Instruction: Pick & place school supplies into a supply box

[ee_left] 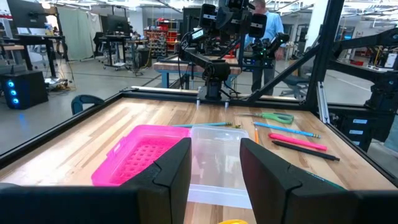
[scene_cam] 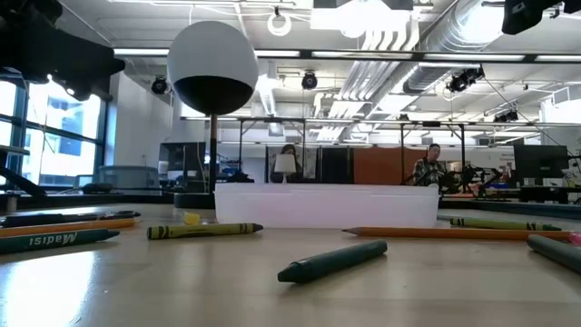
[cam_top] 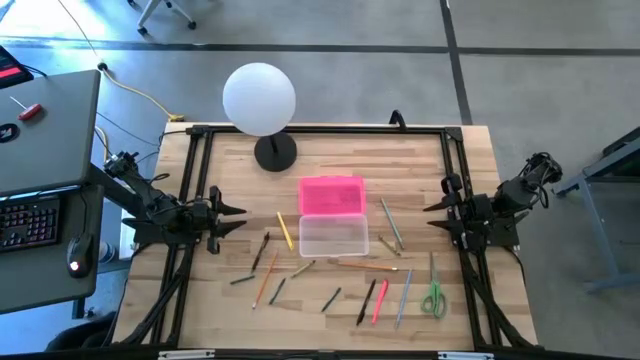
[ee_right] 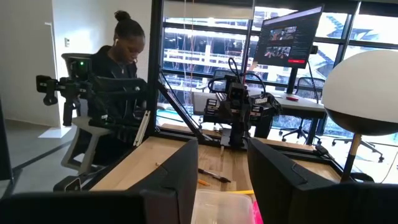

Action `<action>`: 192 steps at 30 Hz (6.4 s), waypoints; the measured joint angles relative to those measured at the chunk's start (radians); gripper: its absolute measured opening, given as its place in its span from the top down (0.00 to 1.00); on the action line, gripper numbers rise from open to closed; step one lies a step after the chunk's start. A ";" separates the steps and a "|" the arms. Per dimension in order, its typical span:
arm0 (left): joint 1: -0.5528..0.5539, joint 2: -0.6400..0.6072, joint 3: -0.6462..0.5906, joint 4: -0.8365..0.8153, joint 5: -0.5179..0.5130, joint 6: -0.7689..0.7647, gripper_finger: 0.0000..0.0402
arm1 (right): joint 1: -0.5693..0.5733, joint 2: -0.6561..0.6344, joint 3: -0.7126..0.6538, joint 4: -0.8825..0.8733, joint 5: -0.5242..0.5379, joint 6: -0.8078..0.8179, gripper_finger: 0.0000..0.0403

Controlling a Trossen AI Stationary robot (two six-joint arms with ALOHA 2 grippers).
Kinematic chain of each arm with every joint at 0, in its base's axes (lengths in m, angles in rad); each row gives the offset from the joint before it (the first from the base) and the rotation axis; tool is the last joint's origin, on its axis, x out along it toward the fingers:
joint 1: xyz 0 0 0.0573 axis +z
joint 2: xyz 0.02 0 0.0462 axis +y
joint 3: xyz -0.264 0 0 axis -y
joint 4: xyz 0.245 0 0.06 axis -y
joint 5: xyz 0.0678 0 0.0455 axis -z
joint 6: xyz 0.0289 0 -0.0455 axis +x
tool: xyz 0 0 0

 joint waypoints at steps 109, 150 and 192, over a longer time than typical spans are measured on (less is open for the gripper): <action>0.000 0.000 0.000 0.004 -0.023 0.004 0.58 | 0.000 0.000 0.000 0.000 0.000 0.000 0.71; 0.000 0.000 0.000 0.025 0.212 -0.183 0.58 | 0.000 0.000 0.000 0.000 0.000 0.000 0.71; 0.000 0.784 0.504 0.234 0.164 0.184 0.58 | 0.000 0.000 0.000 0.136 0.178 -0.132 0.71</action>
